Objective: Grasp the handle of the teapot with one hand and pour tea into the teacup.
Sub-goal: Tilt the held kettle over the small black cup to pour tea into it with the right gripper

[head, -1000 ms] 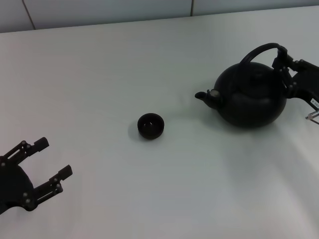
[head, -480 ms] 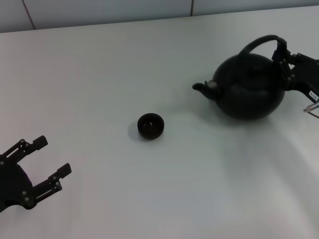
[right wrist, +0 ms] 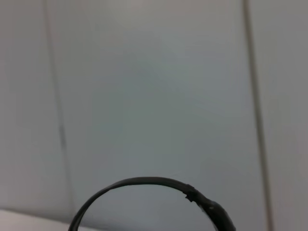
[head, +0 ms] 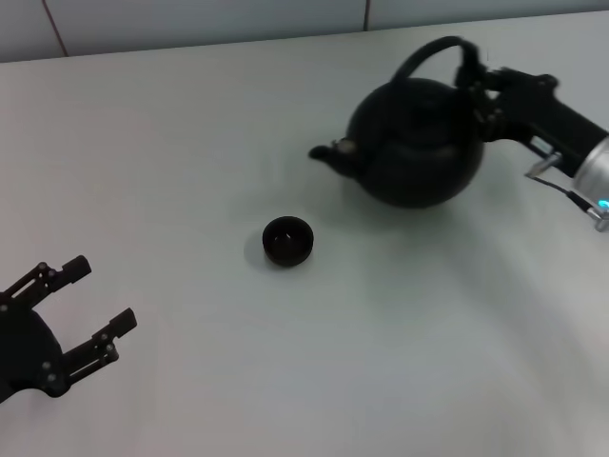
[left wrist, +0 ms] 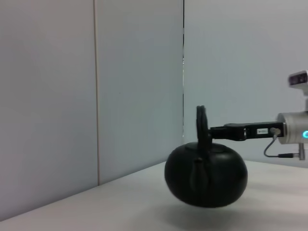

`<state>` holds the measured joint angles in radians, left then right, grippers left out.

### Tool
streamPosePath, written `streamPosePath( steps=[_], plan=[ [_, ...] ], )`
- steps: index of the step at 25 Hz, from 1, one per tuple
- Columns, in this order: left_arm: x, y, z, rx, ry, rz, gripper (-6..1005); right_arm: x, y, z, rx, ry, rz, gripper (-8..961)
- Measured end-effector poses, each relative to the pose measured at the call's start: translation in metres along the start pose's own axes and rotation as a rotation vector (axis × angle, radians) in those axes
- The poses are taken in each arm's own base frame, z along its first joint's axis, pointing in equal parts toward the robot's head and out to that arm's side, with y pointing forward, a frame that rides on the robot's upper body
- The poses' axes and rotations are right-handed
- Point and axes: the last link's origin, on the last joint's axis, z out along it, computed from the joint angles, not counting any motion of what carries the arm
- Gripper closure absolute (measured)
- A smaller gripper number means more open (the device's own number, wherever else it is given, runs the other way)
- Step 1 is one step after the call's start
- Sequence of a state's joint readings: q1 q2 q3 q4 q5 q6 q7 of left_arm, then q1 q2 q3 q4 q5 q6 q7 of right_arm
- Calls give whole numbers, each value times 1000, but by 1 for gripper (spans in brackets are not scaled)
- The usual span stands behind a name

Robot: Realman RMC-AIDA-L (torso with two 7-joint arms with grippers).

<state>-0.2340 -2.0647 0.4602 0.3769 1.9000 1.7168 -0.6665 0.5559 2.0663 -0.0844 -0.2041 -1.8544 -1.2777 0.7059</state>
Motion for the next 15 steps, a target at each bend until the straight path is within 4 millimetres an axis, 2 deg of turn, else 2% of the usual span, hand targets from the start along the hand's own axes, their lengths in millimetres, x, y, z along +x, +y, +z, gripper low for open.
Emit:
streamPosePath(
  steps=[5,15],
  plan=[
    [1,-1,1,-1,4,3,207,-4,6,12,-77,36,-18,858],
    [2,-3,2,3,10,7,207,-10,1,14,-97,49,-77,858]
  ],
)
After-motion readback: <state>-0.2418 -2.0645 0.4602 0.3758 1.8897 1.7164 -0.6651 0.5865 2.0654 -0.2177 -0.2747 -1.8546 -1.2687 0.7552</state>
